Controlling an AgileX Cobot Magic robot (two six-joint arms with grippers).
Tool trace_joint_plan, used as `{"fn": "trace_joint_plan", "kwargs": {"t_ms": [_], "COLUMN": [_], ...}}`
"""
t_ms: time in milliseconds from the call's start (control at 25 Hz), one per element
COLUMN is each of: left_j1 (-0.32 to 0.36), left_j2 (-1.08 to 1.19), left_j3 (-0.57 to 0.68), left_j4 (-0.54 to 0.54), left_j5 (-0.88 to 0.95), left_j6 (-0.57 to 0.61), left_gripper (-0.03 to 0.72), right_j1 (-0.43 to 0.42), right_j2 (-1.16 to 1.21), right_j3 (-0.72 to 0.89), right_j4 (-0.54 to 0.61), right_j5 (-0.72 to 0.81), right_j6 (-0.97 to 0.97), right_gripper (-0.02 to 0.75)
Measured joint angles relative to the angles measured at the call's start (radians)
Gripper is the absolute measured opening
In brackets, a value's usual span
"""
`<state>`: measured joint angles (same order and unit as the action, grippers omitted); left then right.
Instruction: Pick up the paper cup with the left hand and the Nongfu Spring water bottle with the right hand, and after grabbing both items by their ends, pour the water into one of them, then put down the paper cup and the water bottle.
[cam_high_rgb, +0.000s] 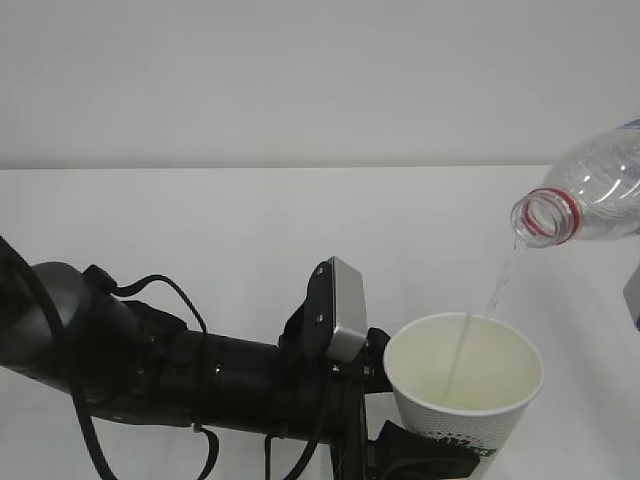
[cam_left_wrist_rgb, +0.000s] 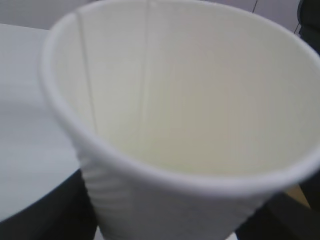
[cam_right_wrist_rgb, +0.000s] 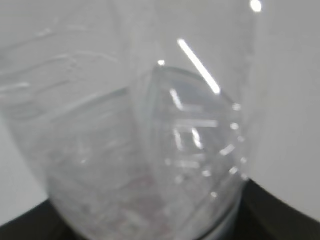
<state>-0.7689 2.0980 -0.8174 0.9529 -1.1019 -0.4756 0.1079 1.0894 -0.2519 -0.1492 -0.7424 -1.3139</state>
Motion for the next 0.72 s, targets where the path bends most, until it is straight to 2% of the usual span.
{"fn": "trace_joint_plan", "kwargs": {"t_ms": [720], "left_j1": [0.0], "left_j2": [0.0], "left_j3": [0.0], "left_j4": [0.002], "left_j5": [0.0], "left_j6": [0.0], "left_gripper": [0.54], "right_j1": [0.0], "right_j2": [0.0], "right_j3": [0.0], "right_j4": [0.0], "right_j5": [0.0], "right_j6": [-0.006], "right_gripper": [0.449]}}
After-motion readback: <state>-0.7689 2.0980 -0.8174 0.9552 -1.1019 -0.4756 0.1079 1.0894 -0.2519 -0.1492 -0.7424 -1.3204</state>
